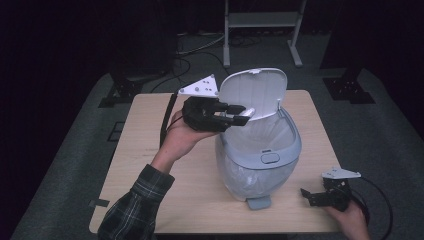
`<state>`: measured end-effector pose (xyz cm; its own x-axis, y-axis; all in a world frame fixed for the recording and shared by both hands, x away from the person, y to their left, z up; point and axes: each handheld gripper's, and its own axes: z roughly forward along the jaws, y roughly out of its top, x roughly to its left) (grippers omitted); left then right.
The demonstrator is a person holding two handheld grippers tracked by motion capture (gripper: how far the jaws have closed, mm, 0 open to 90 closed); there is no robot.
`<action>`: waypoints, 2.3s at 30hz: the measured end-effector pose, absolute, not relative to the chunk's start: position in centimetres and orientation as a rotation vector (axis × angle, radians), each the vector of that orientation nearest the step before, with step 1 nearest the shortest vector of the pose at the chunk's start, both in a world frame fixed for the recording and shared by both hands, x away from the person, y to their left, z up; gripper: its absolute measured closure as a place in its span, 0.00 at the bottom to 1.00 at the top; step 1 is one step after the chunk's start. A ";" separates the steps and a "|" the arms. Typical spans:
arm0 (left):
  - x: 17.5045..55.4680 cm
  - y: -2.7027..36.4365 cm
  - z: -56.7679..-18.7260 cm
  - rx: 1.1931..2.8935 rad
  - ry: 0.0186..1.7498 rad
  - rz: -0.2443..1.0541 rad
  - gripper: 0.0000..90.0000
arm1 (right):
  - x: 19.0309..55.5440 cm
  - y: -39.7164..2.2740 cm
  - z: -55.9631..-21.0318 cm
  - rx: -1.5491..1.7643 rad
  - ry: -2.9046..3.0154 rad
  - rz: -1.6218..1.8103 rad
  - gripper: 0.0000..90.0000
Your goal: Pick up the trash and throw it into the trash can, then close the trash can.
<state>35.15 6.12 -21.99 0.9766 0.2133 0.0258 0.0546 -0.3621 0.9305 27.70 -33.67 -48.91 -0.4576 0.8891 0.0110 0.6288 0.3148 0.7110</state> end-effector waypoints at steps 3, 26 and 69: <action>35.4 5.6 -22.1 1.935 0.195 0.162 0.72 | 27.7 -33.7 -48.9 1.352 2.204 0.929 0.00; 35.8 3.1 -22.9 1.941 0.164 0.136 0.67 | 27.7 -33.7 -48.9 1.351 2.203 0.929 0.00; 38.2 12.9 -23.0 1.855 0.446 0.279 0.99 | 27.7 -33.7 -48.9 1.352 2.204 0.929 0.00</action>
<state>38.23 12.87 -22.99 0.8993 0.4363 -0.0288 0.1649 -0.2774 0.9465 27.70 -33.67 -48.91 -0.4574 0.8892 0.0114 0.6291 0.3145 0.7108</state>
